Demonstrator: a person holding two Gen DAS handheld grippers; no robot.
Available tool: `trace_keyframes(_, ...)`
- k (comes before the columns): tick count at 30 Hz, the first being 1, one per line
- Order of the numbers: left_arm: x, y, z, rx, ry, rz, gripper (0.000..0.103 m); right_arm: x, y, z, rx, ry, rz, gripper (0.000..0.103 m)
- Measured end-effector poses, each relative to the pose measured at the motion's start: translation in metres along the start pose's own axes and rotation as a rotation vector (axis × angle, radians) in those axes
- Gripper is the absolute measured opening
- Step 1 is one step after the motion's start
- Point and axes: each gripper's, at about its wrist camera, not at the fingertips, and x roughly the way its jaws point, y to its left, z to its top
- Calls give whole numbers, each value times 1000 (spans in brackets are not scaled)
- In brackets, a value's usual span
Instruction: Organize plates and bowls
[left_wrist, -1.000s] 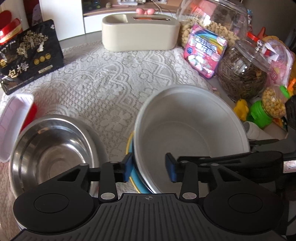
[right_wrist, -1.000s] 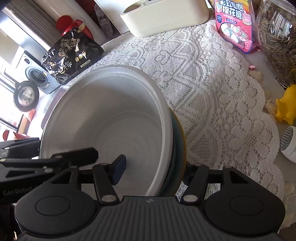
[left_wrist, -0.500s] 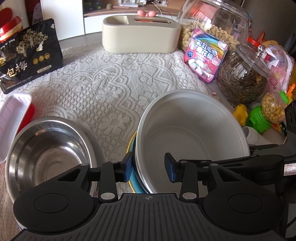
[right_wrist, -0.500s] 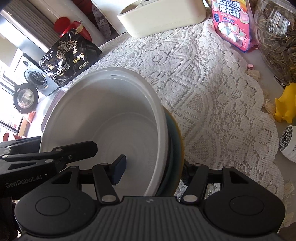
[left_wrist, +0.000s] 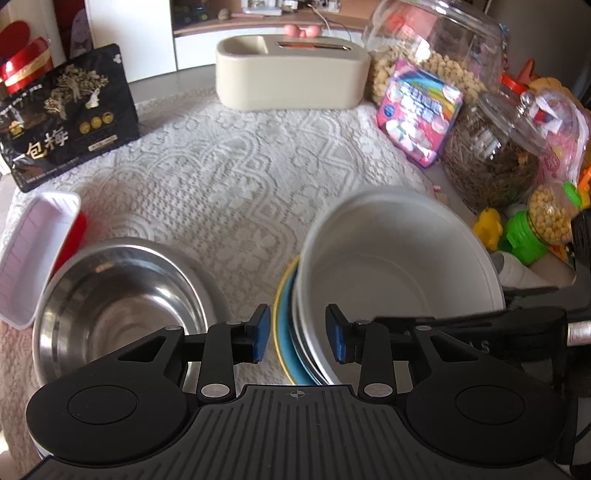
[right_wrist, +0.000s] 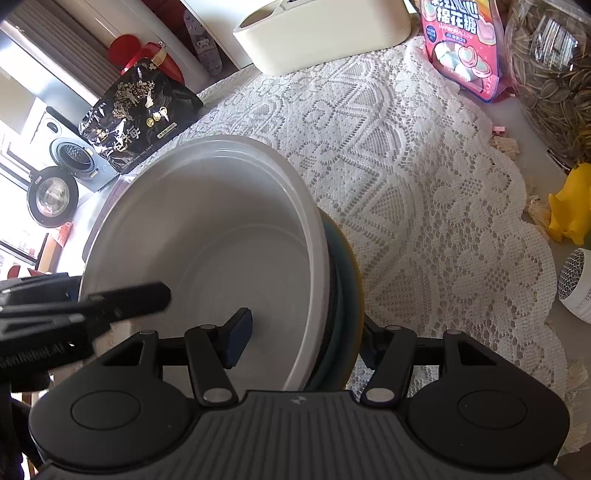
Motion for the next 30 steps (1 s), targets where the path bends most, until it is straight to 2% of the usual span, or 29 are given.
trace_keyframes(6,16,1,-1,-14,38,-18,37,-1,1,-3,-14,0,4,58)
trace_keyframes(8,20,1,-2,-20,46,-28,41,0,1,-3,-8,2,7,58)
trace_keyframes(11,23,3,-1,-37,54,-83,58,0,-1,-2,6,8,15,58)
trace_keyframes(13,25,4,0,-51,58,-127,73,1,-4,-1,20,18,28,58)
trace_keyframes(15,27,3,1,-52,63,-161,81,2,-8,0,44,31,48,57)
trace_keyframes(17,32,4,2,-56,76,-176,82,3,-12,2,69,44,74,52)
trace_keyframes(22,52,16,-1,-163,154,-243,75,2,-17,3,91,42,79,51)
trace_keyframes(30,47,16,4,-164,164,-272,75,2,-23,6,111,68,101,50)
